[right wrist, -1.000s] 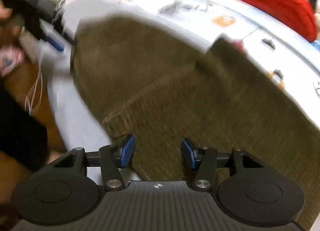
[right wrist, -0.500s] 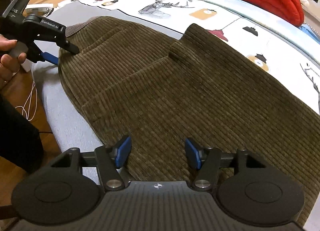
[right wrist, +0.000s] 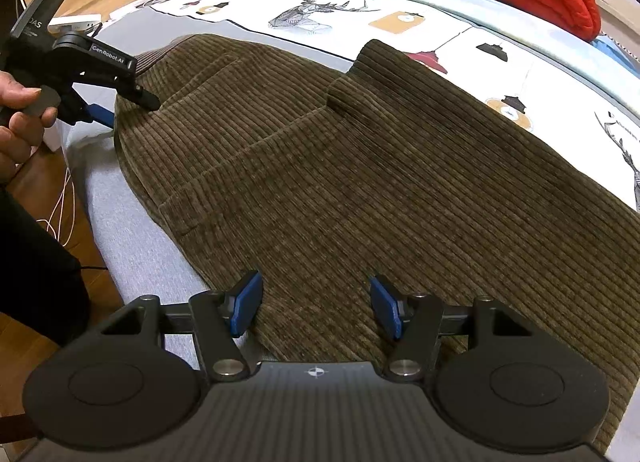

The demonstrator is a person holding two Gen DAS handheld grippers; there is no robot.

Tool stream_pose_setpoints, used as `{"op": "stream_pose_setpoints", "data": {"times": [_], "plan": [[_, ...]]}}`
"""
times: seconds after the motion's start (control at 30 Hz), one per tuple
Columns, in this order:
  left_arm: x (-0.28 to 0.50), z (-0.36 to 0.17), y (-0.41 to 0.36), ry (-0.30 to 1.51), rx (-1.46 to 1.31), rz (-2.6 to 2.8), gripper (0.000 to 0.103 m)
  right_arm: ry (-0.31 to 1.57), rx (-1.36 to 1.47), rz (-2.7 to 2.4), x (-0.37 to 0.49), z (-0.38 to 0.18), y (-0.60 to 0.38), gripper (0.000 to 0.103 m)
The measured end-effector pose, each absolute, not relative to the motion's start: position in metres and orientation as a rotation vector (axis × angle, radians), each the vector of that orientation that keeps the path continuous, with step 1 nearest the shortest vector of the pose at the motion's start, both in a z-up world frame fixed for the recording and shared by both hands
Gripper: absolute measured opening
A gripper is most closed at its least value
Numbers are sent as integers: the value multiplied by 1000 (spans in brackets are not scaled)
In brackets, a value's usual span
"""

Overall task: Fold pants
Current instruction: 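Grasp the striped waistband with the left gripper and lift it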

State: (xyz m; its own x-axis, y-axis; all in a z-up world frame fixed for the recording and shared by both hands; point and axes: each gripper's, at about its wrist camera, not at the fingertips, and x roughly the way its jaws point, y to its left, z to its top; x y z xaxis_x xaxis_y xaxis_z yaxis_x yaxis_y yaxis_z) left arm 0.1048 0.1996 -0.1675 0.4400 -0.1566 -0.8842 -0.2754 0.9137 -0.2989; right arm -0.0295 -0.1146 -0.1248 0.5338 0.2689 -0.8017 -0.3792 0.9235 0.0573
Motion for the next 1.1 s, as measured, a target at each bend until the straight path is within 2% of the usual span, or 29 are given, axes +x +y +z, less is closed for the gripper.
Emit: {"op": "stream_pose_setpoints", "data": {"times": [0.1,0.2,0.4,0.57,0.73,0.93,1.03,1.1], "plan": [[104,-157,193,1110,-409,102,41,931,-127,384,-30,-124,-116,62],[102,-139,176,1071,-331,116,31,930,-125,376,-31,-123,-118,62],[93,-93,129,930,-167,77,25,928,-104,353,-36,-120,-129,62],[76,-37,52,773,13,-114,21,897,-43,240,-38,-112,-155,60],[39,6,-49,644,143,-371,20,782,128,28,-54,-93,-213,60],[-27,-6,-164,598,279,-694,21,682,403,-277,-102,-92,-306,60],[-45,-40,-205,686,348,-871,30,659,557,-382,-130,-102,-348,60],[-44,-56,-217,812,328,-971,41,649,659,-401,-146,-109,-369,61]]}}
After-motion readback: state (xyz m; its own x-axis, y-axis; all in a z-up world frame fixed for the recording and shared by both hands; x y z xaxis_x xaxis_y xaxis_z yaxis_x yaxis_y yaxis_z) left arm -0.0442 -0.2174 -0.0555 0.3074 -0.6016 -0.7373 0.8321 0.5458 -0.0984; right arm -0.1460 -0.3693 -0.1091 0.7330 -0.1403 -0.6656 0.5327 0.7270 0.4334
